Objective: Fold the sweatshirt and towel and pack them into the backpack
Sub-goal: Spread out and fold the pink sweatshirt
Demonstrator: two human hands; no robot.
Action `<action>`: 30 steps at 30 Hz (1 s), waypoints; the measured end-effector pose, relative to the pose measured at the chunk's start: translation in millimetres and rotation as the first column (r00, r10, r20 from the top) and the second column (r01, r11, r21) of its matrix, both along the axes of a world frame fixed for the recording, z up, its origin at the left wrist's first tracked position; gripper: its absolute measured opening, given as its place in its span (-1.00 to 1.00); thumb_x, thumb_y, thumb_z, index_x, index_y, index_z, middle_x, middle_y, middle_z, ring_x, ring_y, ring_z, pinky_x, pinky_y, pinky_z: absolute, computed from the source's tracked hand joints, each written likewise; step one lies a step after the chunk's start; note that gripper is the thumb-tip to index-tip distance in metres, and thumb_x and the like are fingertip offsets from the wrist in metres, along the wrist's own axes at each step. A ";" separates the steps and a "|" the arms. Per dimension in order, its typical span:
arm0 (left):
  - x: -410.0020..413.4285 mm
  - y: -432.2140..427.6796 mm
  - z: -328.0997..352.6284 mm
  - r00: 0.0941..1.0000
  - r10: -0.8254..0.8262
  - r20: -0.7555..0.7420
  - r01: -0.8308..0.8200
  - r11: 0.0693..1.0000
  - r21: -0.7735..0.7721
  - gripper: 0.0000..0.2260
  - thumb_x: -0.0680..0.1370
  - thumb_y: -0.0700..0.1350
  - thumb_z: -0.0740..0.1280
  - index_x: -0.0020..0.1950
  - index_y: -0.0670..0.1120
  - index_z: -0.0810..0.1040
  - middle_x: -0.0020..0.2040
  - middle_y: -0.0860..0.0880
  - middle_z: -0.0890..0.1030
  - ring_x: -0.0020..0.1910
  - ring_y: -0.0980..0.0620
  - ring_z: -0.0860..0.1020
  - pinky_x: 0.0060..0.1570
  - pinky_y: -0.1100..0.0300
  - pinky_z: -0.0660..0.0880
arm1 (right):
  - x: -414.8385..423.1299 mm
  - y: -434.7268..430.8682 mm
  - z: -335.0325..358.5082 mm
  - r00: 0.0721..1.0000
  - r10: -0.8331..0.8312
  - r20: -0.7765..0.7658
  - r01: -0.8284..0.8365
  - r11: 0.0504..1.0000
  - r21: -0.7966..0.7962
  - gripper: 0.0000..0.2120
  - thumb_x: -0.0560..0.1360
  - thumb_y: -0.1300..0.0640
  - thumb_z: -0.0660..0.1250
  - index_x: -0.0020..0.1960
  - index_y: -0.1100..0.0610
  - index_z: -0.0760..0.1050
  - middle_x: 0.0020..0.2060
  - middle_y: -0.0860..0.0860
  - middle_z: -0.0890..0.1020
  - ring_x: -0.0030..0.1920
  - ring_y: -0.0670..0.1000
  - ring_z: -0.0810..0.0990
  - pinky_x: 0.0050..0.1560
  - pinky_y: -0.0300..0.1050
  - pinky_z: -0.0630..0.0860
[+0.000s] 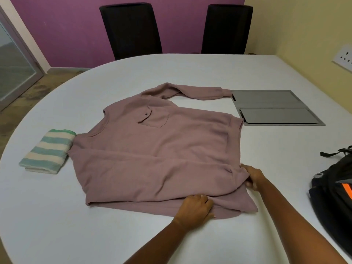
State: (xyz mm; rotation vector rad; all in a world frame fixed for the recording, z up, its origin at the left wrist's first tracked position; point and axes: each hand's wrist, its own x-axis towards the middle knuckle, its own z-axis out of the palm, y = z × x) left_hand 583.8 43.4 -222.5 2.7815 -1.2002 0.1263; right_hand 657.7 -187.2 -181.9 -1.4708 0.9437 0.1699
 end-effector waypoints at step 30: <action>-11.0 22.1 -20.9 1.000 0.014 0.011 -0.013 0.987 -0.157 -0.86 0.44 0.10 0.14 -0.16 0.10 0.44 -0.26 0.15 0.52 -0.36 0.17 0.48 -0.38 0.36 0.39 | -41.8 4.6 -8.6 0.980 0.192 0.042 -0.173 0.944 -0.281 -0.47 0.58 -0.21 -0.09 -0.22 0.11 0.47 -0.36 0.07 0.48 -0.33 0.09 0.46 -0.28 -0.10 0.42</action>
